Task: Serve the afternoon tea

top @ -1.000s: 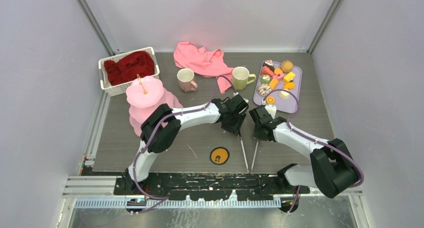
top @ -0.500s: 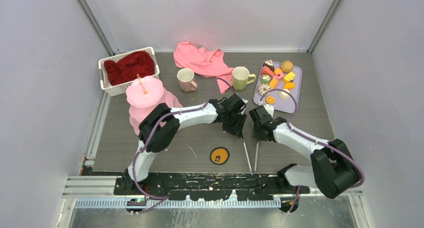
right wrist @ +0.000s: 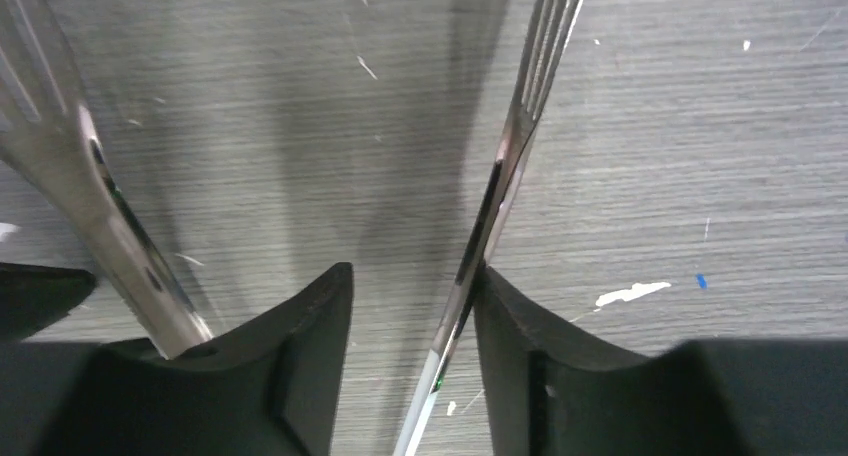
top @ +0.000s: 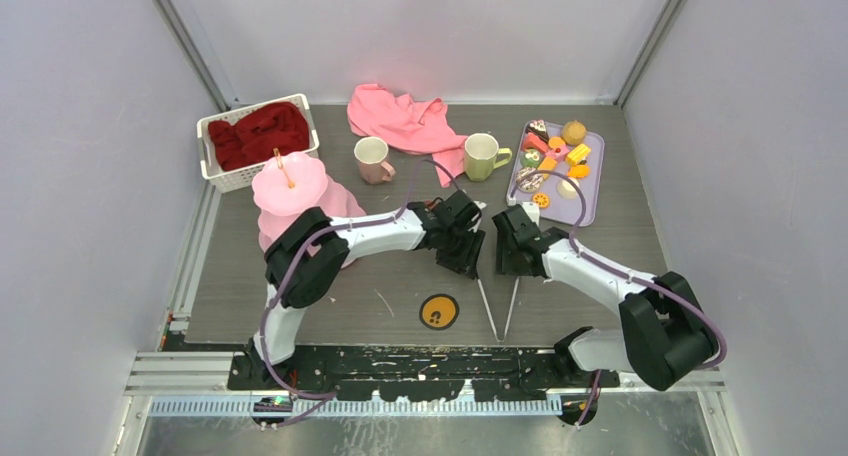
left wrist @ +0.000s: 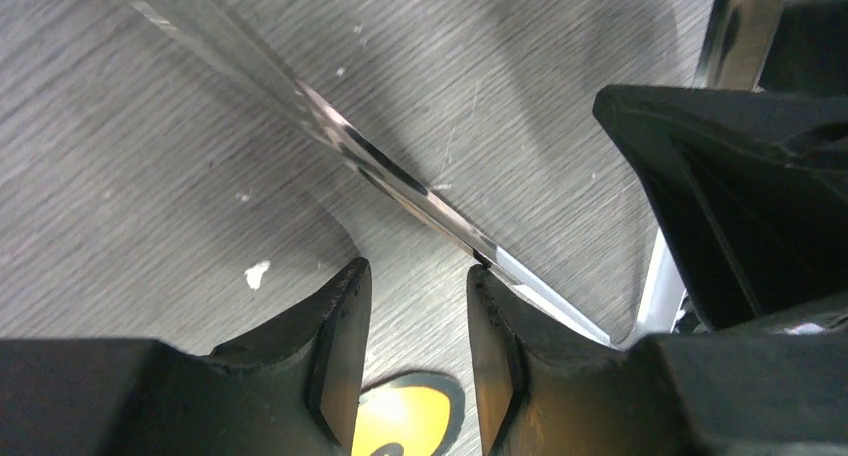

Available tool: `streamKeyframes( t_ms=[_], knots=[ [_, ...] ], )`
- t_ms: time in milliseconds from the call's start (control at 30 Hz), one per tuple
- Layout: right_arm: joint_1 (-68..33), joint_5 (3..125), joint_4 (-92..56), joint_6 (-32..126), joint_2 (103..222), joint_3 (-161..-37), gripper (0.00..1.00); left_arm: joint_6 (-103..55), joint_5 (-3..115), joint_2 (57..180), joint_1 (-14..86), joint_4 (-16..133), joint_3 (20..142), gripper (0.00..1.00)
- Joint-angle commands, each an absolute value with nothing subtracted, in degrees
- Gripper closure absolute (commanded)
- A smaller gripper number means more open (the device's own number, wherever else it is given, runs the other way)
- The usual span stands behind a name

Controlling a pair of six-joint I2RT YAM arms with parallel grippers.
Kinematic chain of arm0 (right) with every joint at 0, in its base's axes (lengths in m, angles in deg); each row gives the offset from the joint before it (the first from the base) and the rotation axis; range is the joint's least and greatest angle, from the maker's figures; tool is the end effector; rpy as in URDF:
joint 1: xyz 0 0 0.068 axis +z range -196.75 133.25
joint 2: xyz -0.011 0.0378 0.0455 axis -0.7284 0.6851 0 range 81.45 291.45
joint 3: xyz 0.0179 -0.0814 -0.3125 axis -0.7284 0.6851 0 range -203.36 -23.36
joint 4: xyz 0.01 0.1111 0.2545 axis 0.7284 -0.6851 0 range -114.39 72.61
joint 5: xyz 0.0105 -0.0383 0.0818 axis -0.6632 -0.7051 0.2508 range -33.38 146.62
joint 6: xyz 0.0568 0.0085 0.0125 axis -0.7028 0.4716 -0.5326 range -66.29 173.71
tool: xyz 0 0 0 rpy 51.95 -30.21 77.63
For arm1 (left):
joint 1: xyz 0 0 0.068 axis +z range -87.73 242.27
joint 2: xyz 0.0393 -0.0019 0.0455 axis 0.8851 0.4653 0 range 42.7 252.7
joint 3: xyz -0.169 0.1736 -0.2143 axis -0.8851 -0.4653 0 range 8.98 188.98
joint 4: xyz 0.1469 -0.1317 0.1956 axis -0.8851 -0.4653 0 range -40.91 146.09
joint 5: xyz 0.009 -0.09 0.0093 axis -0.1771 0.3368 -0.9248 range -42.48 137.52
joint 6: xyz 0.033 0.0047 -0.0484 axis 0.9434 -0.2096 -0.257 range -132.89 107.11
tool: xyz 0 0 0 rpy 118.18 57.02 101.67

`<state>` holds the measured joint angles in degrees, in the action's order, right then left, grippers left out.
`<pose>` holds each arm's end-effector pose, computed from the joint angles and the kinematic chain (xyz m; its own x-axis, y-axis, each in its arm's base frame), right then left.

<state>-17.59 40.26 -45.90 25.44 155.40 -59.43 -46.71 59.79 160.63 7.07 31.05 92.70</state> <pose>0.2003 0.0981 0.1982 -0.8795 0.0297 -0.4749 0.0539 0.9978 -0.0376 0.2653 -0.3977 0.1955 -0.8886 0.3255 -0.3232 0.4451 0.7819 -0.4364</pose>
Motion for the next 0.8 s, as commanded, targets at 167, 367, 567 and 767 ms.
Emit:
streamKeyframes(
  t_ms=[167,367,567,767],
  knots=[
    [-16.16,41.68,-45.24,26.90,152.29,-66.10,0.15,-44.59,57.09,149.14,6.57,33.78,90.83,0.54],
    [-16.16,42.76,-47.61,24.93,147.22,-65.05,0.00,-43.07,53.87,143.24,6.59,32.76,89.18,0.52],
    [-15.72,49.91,-48.27,22.30,142.81,-60.68,0.00,-42.42,51.23,136.88,8.02,31.22,87.32,0.49],
    [-12.28,51.37,-48.15,17.80,138.21,-56.80,0.00,-43.93,47.28,127.20,11.71,30.99,81.74,0.41]
  ],
)
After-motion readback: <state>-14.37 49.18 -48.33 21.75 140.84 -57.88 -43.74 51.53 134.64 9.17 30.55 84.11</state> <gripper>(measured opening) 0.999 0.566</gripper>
